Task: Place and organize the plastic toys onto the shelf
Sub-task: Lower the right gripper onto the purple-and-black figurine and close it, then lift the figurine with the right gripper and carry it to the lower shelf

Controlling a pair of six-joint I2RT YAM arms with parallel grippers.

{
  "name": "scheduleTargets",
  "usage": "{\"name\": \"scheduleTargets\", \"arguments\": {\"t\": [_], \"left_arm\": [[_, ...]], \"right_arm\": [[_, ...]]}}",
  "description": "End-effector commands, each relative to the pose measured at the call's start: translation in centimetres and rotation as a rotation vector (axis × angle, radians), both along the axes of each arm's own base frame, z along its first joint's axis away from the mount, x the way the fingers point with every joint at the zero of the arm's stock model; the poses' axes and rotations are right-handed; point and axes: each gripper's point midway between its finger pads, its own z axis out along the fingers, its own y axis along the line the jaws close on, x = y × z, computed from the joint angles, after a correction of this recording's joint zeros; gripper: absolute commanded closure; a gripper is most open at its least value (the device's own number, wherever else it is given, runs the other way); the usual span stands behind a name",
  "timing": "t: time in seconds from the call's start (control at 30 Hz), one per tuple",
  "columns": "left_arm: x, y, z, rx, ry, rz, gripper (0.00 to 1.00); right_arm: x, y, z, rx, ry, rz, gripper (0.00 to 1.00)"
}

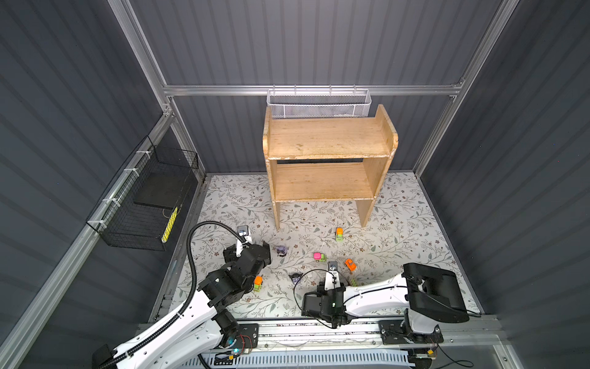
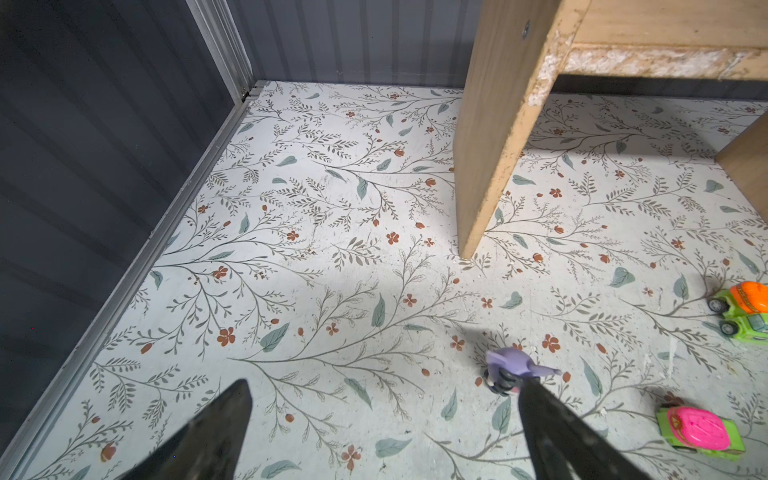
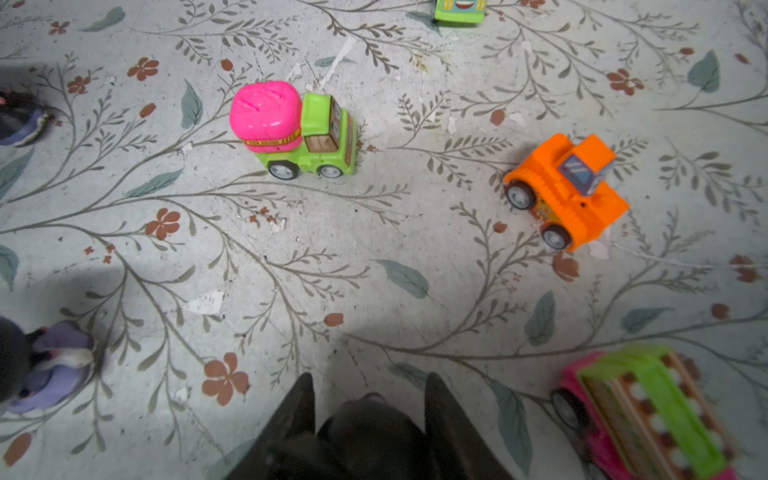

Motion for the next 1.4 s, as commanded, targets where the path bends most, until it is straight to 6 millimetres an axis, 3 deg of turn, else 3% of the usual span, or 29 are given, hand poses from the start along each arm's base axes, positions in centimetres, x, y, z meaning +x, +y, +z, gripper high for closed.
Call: {"name": "scheduleTargets", "arguments": {"t": [0.0, 0.57, 0.83, 1.1, 1.37], "left_arm": [[0.0, 0.5, 0.0, 0.018, -0.013, 0.015, 0.0], [0.2, 0.1, 0.3, 0.016, -0.016, 0.005, 0.0], [0.3, 0.0, 0.4, 0.014, -0.019, 0.003, 0.0], [0.4, -0.2, 0.3, 0.015, -0.019, -0.007, 0.0], [0.3, -0.7, 0.1, 0.005, -0.01, -0.032, 0.0]], "right_arm": [[0.3, -0.1, 0.1, -0.025, -0.008, 0.001, 0.57], [0.3, -0.2, 0.8, -0.059, -0.014, 0.03, 0.64], [0.1, -0.6, 2.5, -0.097, -0.006, 0.09, 0.65], [-0.1, -0.2, 5.6, -0.095, -0.012, 0.209, 0.66], [1.2, 0.2, 10.4, -0.083, -0.072, 0.294, 0.67]]}}
